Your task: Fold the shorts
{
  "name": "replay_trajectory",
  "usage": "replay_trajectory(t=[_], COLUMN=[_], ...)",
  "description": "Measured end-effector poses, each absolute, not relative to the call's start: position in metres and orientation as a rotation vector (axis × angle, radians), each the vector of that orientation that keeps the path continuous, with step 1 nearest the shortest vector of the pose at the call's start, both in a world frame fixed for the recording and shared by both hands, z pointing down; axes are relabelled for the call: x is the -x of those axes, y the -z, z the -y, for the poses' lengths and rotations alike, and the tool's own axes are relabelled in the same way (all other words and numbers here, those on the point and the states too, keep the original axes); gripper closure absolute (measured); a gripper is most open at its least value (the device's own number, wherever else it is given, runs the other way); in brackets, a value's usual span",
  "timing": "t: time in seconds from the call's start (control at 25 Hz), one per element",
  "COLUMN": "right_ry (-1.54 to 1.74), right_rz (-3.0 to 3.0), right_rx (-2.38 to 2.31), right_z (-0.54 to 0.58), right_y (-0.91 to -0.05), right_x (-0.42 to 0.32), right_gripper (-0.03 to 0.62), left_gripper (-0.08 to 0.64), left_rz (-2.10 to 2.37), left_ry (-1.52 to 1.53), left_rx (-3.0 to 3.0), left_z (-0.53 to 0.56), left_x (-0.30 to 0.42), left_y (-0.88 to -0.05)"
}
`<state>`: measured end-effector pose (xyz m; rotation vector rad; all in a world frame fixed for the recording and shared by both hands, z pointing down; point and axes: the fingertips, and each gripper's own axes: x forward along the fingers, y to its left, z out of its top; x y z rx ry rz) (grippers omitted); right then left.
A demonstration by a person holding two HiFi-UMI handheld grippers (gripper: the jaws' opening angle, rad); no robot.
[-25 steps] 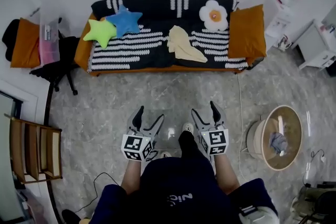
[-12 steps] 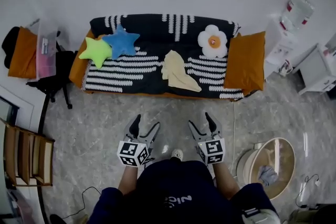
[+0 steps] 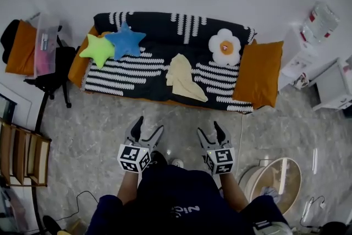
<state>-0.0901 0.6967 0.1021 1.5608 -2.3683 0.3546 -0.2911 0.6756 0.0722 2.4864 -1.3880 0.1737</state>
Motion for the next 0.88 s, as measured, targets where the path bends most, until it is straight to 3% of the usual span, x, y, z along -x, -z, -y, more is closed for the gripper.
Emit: replay_trajectory(t=[0.12, 0.88], right_ry=[-0.408, -0.492], right_rz=[2.364, 2.203], right_rx=[-1.504, -1.822], right_z=[-0.690, -0.519], right_y=[-0.114, -0.117], right_x=[0.094, 0.122], right_gripper=[0.338, 0.349], left_gripper=[0.200, 0.202], left_rz=[1.387, 1.044], left_ry=[-0.167, -0.296], left_rx=[-2.467, -2.677], left_z=[-0.659, -0.445], left_x=[0.295, 0.303], left_y=[-0.079, -0.093])
